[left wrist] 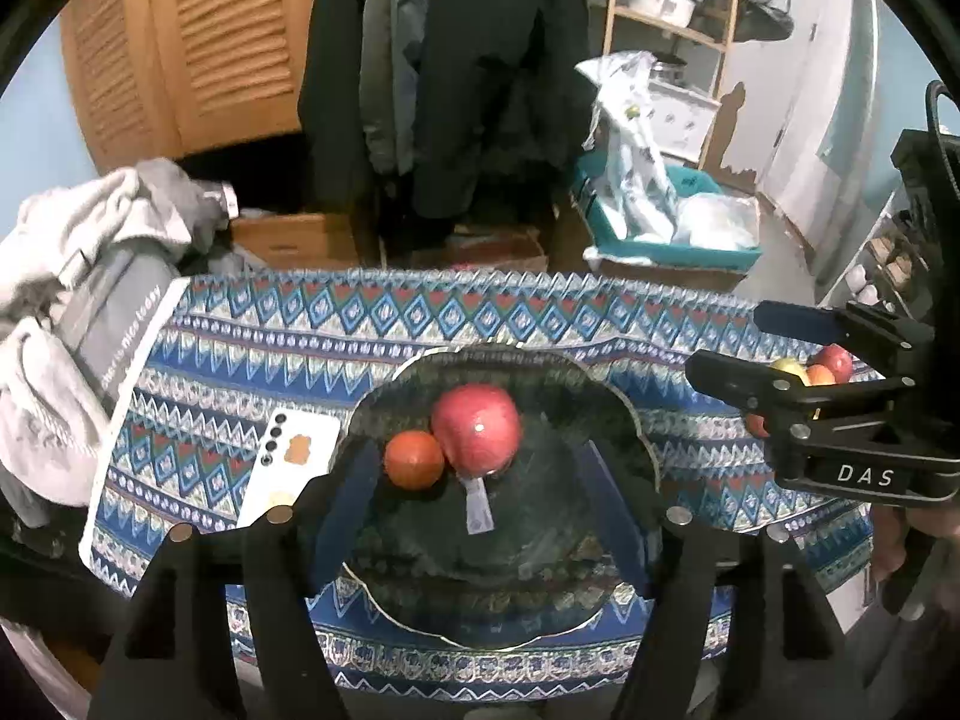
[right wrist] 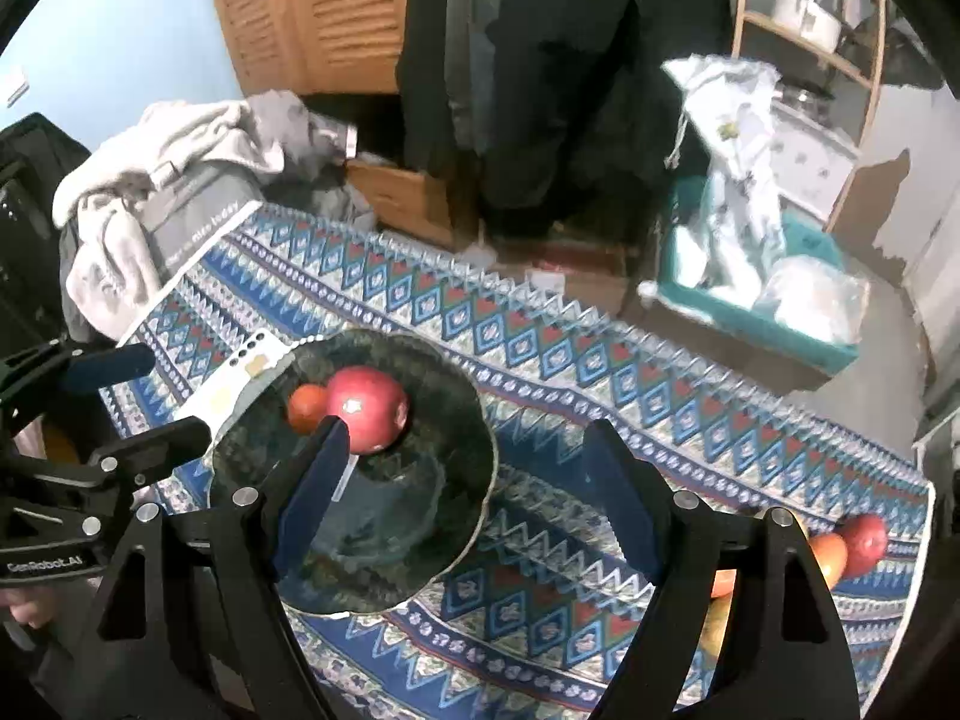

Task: Organize fruits
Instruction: 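Lower the apple and orange into the bowl and open both tools, then move both tools back toward the remaining fruit cluster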

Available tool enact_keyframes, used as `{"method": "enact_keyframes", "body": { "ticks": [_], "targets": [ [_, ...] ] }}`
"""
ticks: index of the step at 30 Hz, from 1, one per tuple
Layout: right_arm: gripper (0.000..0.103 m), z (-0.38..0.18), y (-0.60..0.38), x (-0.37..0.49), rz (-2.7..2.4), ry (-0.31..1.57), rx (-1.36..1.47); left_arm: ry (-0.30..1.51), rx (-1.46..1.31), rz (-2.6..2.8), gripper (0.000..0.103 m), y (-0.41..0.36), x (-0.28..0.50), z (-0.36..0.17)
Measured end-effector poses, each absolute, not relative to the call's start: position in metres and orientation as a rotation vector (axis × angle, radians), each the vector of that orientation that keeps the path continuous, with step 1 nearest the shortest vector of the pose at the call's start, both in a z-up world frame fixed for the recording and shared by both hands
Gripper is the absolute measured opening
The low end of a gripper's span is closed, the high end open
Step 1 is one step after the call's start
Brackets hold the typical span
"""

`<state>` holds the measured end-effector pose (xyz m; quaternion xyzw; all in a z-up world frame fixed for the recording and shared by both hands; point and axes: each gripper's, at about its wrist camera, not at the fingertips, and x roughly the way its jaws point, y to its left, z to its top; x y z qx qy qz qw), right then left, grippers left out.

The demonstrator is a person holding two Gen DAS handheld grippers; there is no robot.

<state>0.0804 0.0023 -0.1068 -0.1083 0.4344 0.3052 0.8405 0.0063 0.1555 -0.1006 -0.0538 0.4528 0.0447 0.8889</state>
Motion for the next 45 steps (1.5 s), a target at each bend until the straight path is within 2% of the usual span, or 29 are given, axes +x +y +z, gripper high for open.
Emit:
{"method": "enact_keyframes", "body": {
  "ticks": [2, 16, 19, 27, 45],
  "targets": [
    [0.081, -0.098, -0.003, 0.078, 0.641, 0.902, -0.221, 0.919, -0.106, 0.086, 0.078, 0.151, 0.005, -0.093],
    [0.081, -0.046, -0.047, 0.066, 0.609, 0.791, -0.161, 0.826, -0.095, 0.039, 0.081, 0.125, 0.001, -0.05],
    [0.081, -0.04, -0.058, 0.065, 0.603, 0.783, -0.14, 0.802, -0.085, 0.028, 0.086, 0.118, -0.001, -0.042],
    [0.081, -0.031, -0.085, 0.062, 0.56, 0.751, -0.138, 0.769, -0.079, -0.016, 0.087, 0.097, 0.002, -0.027],
    [0.081, -0.035, -0.168, 0.057, 0.439, 0.742, -0.126, 0.81, -0.046, -0.149, 0.088, 0.039, 0.029, -0.041]
  ]
}}
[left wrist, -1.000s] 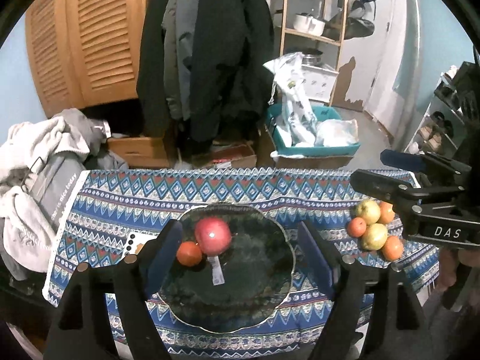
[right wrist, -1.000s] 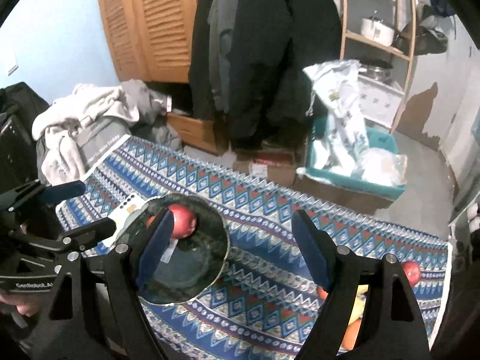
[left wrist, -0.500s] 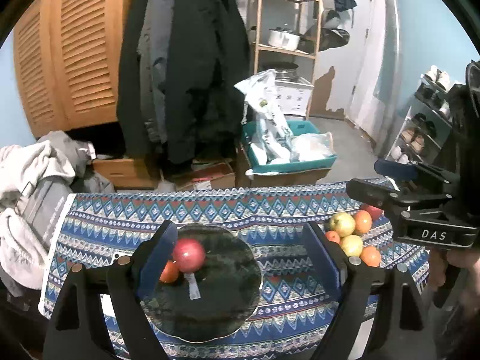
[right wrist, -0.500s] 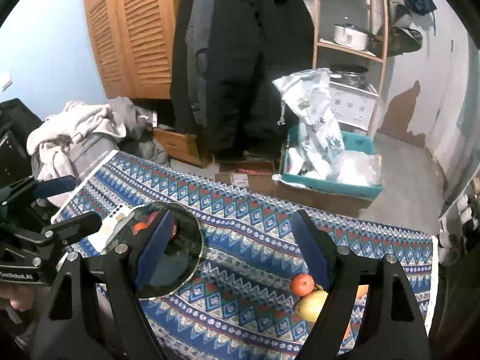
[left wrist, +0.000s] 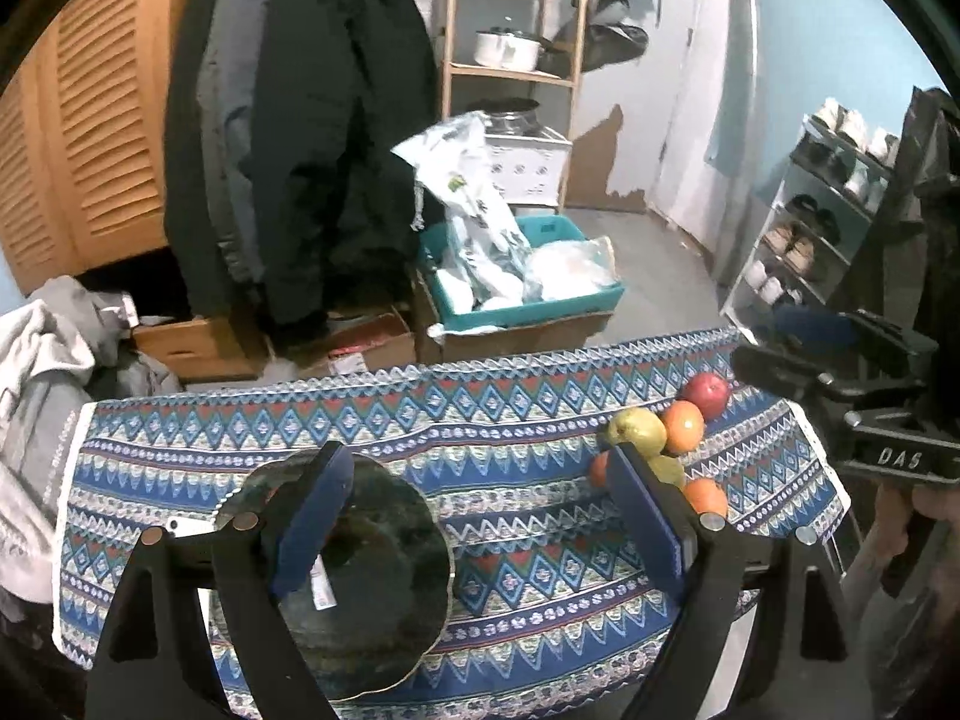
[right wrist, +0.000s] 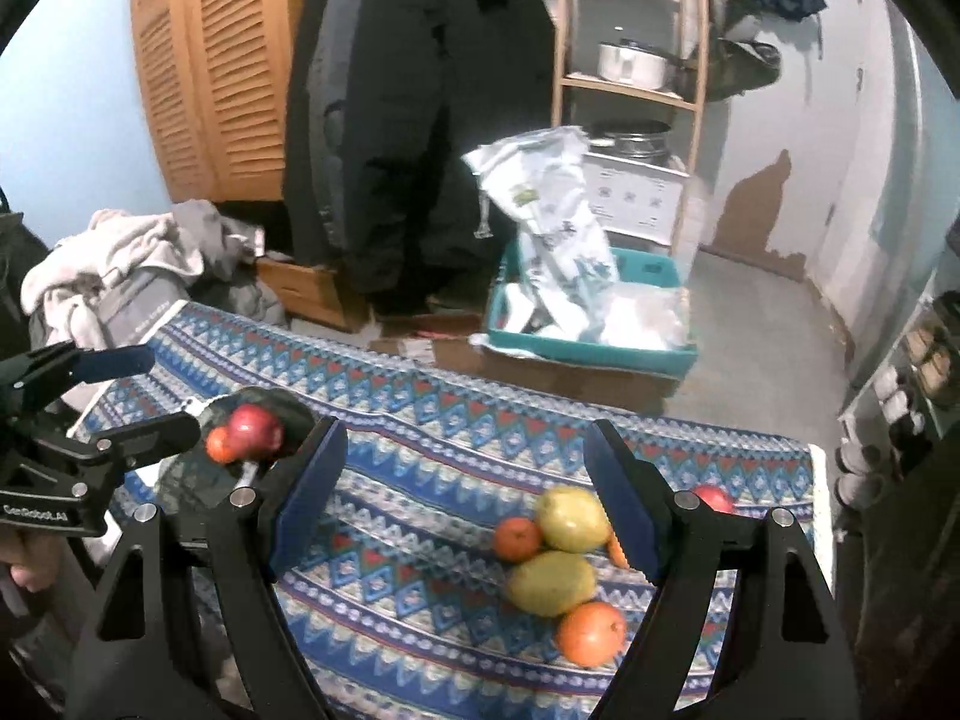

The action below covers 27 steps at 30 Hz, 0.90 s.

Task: Organize fruits
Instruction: 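Move both tools back toward the remaining fruit cluster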

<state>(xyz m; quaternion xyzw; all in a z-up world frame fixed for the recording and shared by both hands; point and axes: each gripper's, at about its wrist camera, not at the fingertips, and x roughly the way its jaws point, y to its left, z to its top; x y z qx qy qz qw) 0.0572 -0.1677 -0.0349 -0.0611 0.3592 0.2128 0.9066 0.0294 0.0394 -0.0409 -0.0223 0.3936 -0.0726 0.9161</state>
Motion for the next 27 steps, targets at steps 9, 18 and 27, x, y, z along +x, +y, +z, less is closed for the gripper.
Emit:
{"method": "enact_keyframes", "body": {
  "ticks": [9, 18, 27],
  "targets": [
    [0.081, -0.046, -0.214, 0.058, 0.363, 0.771, -0.085, 0.835, 0.012, -0.222, 0.088, -0.004, 0.04, -0.049],
    [0.081, -0.06, -0.243, 0.053, 0.321, 0.795, -0.075, 0.865, 0.06, -0.296, 0.088, -0.042, 0.048, -0.06],
    [0.081, -0.079, -0.268, 0.05, 0.296, 0.832, -0.061, 0.899, 0.096, -0.346, 0.088, -0.071, 0.059, -0.075]
  ]
}}
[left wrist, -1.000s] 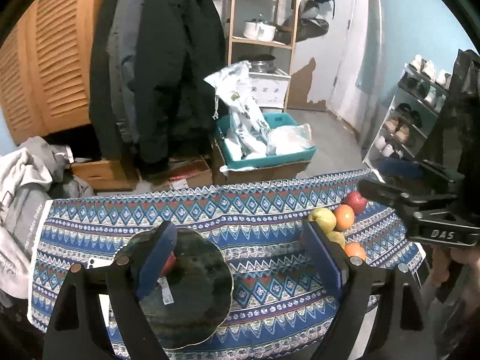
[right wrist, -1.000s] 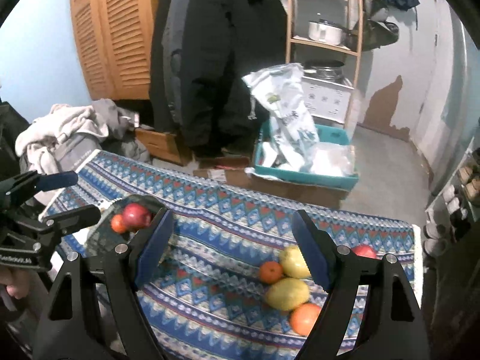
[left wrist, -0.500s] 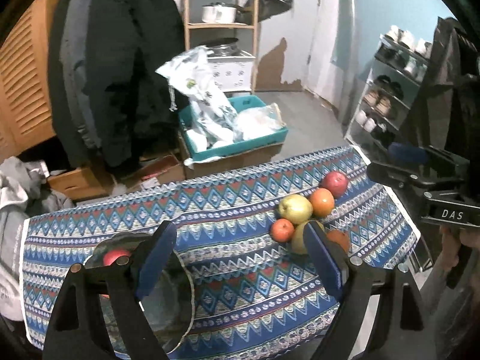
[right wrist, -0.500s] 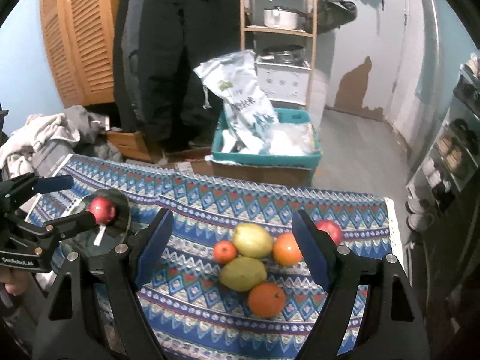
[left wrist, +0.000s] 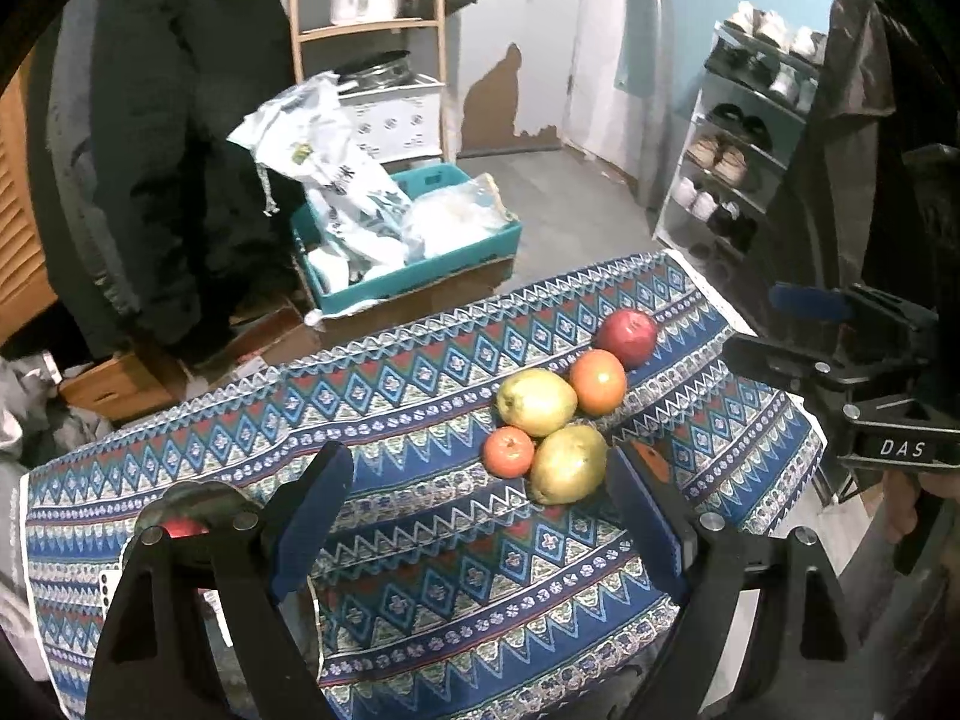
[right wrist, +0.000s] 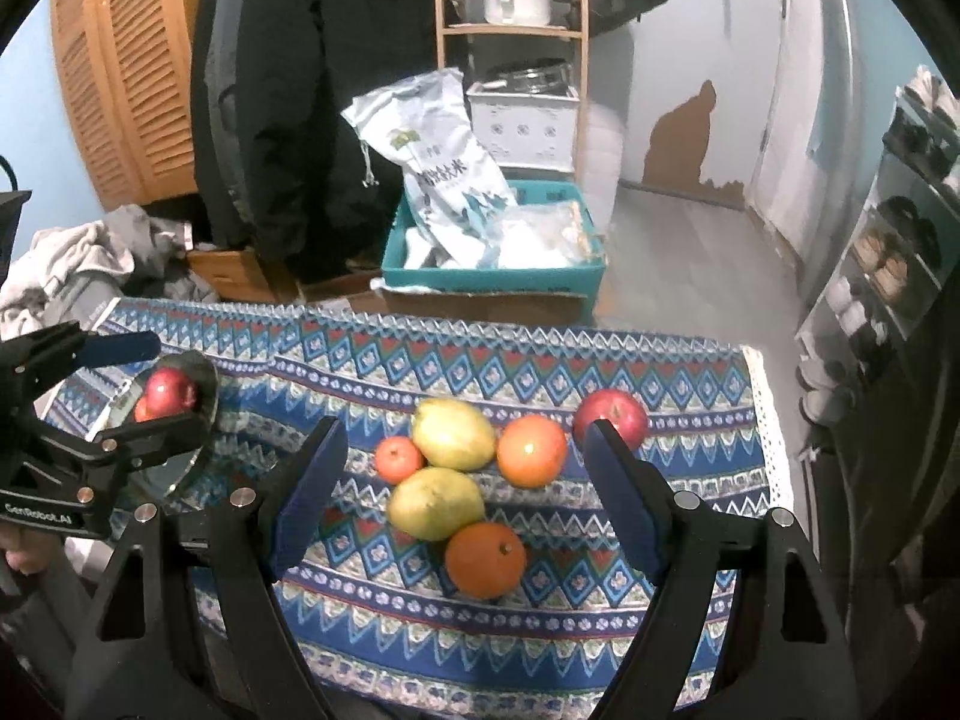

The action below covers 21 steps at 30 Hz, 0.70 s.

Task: Organize fruits
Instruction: 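Move both tools back toward the remaining fruit cluster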

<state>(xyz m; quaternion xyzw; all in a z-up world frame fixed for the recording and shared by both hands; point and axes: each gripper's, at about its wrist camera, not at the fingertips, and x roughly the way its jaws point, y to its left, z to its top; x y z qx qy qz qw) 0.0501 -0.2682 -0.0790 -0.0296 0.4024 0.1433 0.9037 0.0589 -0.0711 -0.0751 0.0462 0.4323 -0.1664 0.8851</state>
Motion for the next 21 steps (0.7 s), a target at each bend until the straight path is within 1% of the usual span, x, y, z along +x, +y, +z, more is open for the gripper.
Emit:
{"method": "enact_keyframes", "body": {
  "ticks": [12, 21],
  "targets": [
    [0.081, -0.126, -0.283, 0.064, 0.296, 0.949, -0.028, 0.977, 0.136, -0.36, 0.088, -0.089, 0.072, -0.114],
    [0.081, -0.186, -0.287, 0.082, 0.31, 1.115, 0.013, 1.058, 0.174, -0.337, 0.088, -0.091, 0.085, -0.157]
  ]
}}
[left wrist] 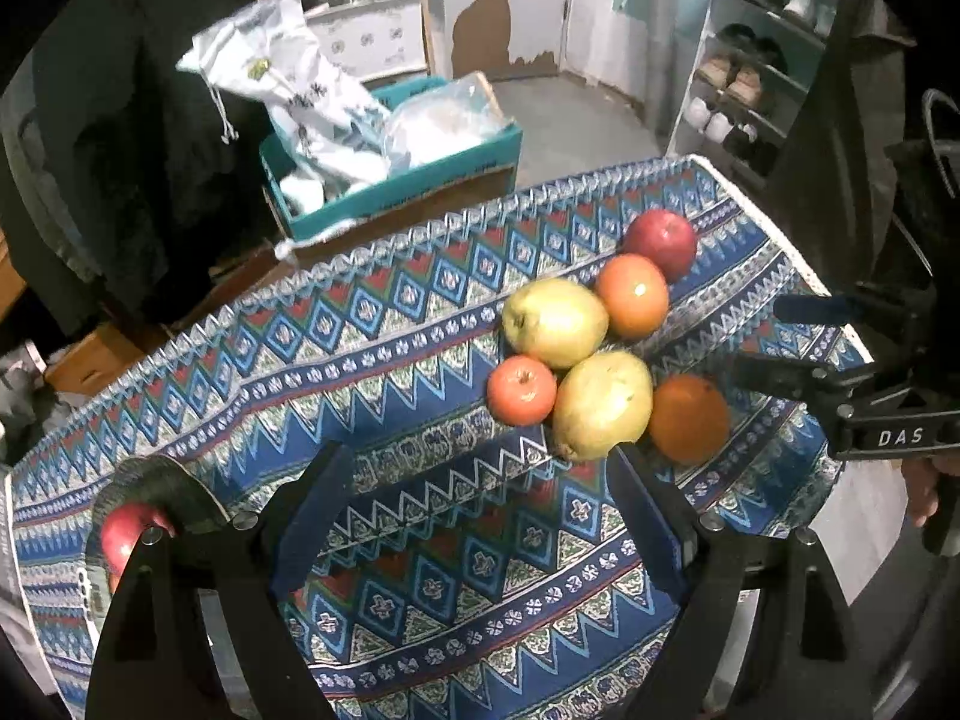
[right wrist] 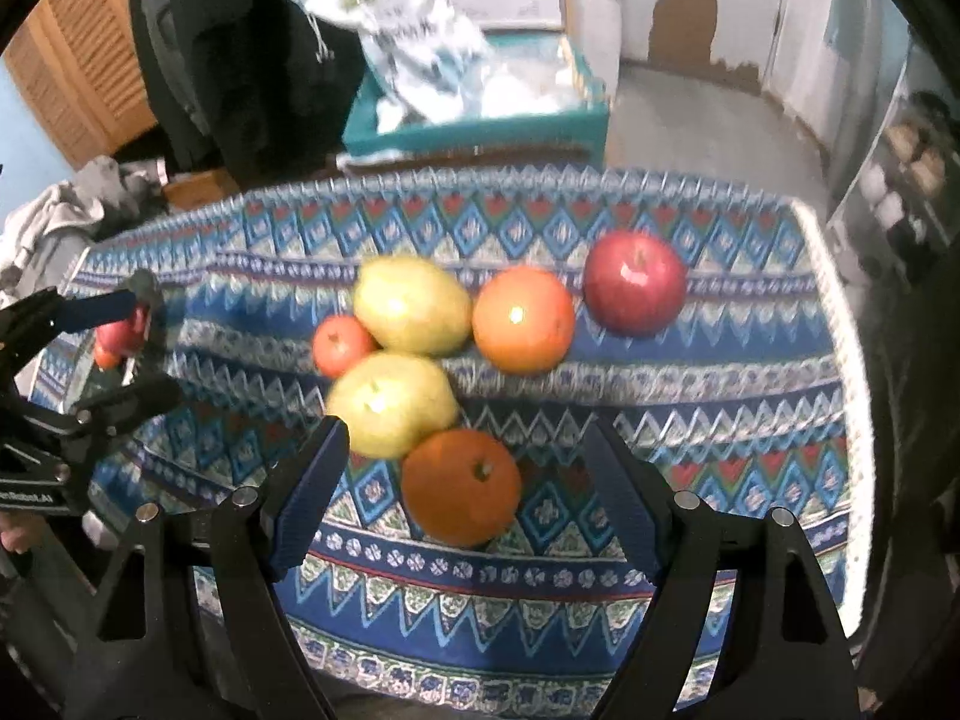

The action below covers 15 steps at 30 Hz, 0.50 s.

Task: Organize fruits
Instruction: 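Move both tools back toward the remaining fruit cluster, then reach the right tool to a large orange while the left tool grasps a tangerine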

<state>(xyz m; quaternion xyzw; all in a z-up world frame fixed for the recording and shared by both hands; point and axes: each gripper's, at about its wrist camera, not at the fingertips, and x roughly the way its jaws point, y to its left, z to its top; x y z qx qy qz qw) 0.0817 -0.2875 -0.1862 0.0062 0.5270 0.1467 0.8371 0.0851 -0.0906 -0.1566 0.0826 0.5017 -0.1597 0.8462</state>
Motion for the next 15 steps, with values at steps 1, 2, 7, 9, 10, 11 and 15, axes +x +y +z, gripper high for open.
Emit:
{"method": "enact_keyframes", "body": {
  "ticks": [1, 2, 7, 9, 10, 11, 15],
  "targets": [
    [0.081, -0.194, -0.287, 0.083, 0.318, 1.136, 0.015, 1.069, 0.169, -0.337, 0.088, -0.09, 0.087, -0.161],
    [0.081, -0.199, -0.287, 0.083, 0.32, 1.148, 0.011, 1.076, 0.167, -0.337, 0.088, -0.091, 0.088, -0.165],
    [0.081, -0.226, -0.281, 0.085, 0.348, 1.219, -0.013, 1.109, 0.158, -0.329, 0.088, -0.09, 0.095, -0.182],
    [0.081, -0.233, -0.279, 0.085, 0.355, 1.236, -0.029, 1.119, 0.161, -0.321, 0.088, -0.09, 0.097, -0.187],
    [0.081, -0.236, -0.277, 0.086, 0.356, 1.243, -0.037, 1.125, 0.163, -0.318, 0.088, -0.09, 0.098, -0.19],
    [0.081, -0.239, -0.276, 0.086, 0.356, 1.251, -0.043, 1.131, 0.165, -0.316, 0.088, -0.09, 0.098, -0.193],
    [0.081, -0.251, -0.273, 0.089, 0.352, 1.283, -0.07, 1.148, 0.172, -0.311, 0.088, -0.09, 0.1, -0.201]
  ]
}}
